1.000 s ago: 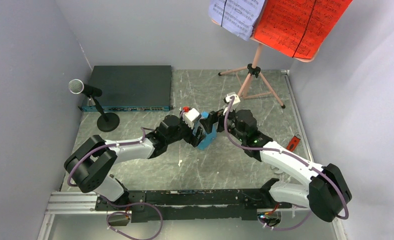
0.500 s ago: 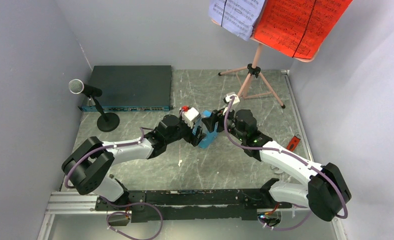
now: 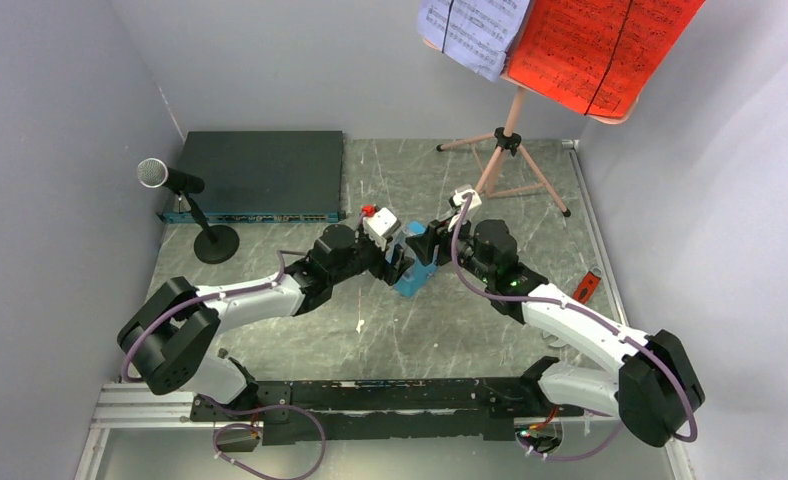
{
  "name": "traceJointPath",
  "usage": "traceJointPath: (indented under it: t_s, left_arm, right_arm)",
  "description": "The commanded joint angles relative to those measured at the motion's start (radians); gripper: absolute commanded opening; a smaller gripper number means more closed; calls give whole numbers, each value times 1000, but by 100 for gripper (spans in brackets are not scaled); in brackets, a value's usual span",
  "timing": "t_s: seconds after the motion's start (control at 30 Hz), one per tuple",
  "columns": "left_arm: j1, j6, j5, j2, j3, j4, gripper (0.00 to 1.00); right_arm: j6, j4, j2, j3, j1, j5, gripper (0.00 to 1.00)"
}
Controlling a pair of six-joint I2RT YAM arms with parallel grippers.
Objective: Pack up the instrument practice props
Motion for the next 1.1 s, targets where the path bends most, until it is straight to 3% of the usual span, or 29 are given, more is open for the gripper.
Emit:
traceJointPath:
  t_s: [0.0,0.33,0.47,0.77,1.07]
  left_arm:
    - [1,28,8,-6,66,35,78]
    - [1,50,41,-32,84,12,62]
    - [1,56,40,-41,73,11,61]
    - [1,65,38,-55,76,-7,58]
    - [1,43,64,-34,79,16,57]
  right_arm:
    - [7,11,-43,5,-3,-38,51]
    - [22,6,-39,23,-4,-76,65]
    - [12,-33,-68,49,-4,-22,73]
    - [8,-76,-96,76,-18,128,70]
    - [25,-68,-50,69,-38,137,69]
